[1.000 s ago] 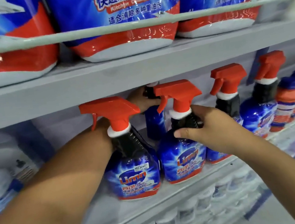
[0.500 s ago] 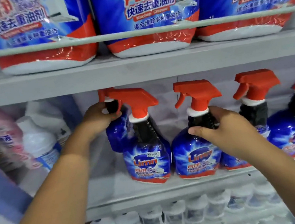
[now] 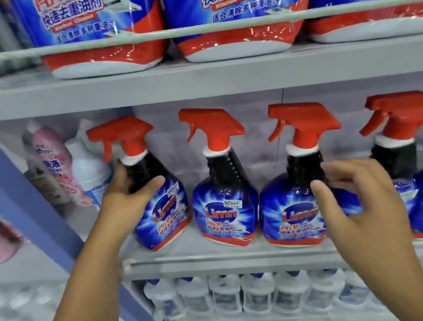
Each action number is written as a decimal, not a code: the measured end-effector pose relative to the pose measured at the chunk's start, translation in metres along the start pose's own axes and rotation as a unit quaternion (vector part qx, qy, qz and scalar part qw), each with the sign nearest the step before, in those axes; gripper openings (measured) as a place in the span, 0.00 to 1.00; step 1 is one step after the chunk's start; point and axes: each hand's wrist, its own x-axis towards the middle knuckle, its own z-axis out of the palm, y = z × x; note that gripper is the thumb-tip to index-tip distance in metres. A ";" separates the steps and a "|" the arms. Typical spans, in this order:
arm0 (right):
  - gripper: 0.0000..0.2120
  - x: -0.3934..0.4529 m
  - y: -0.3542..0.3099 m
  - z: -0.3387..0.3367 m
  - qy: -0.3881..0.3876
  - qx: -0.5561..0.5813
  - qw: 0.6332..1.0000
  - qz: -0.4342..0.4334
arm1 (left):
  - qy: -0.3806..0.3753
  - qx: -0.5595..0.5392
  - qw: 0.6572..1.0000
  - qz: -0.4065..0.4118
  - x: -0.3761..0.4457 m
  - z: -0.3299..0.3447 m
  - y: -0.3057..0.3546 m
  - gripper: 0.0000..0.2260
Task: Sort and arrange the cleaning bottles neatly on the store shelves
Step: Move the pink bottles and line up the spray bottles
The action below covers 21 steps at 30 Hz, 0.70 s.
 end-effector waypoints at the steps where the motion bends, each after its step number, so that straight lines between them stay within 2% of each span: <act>1: 0.09 -0.006 -0.008 0.000 -0.006 0.036 0.999 -0.018 | -0.002 -0.003 1.000 0.003 -0.005 -0.003 -0.002 0.20; 4: 0.08 0.003 -0.025 0.013 -0.120 0.102 0.987 -0.002 | -0.011 -0.009 1.000 0.009 -0.017 -0.014 -0.004 0.15; 7: 0.21 0.034 -0.036 0.040 -0.197 0.058 0.978 0.044 | -0.020 -0.013 0.999 0.022 -0.024 -0.018 -0.004 0.14; 9: 0.29 0.052 -0.044 0.059 -0.241 -0.001 0.970 0.034 | -0.019 -0.014 0.999 0.039 -0.026 -0.018 -0.007 0.14; 10: 0.29 0.059 -0.048 0.069 -0.259 -0.027 0.965 0.023 | -0.018 -0.023 0.999 0.043 -0.027 -0.019 -0.010 0.13; 14: 0.17 0.081 -0.058 0.088 -0.306 -0.097 0.947 0.031 | -0.017 -0.025 0.998 0.048 -0.024 -0.018 -0.016 0.19; 17: 0.14 0.093 -0.061 0.085 -0.332 -0.128 0.934 0.018 | -0.020 -0.009 0.998 0.056 -0.022 -0.017 -0.018 0.20; 21: 0.12 0.096 -0.057 0.084 -0.354 -0.111 0.928 0.025 | -0.028 -0.004 0.998 0.056 -0.023 -0.018 -0.019 0.17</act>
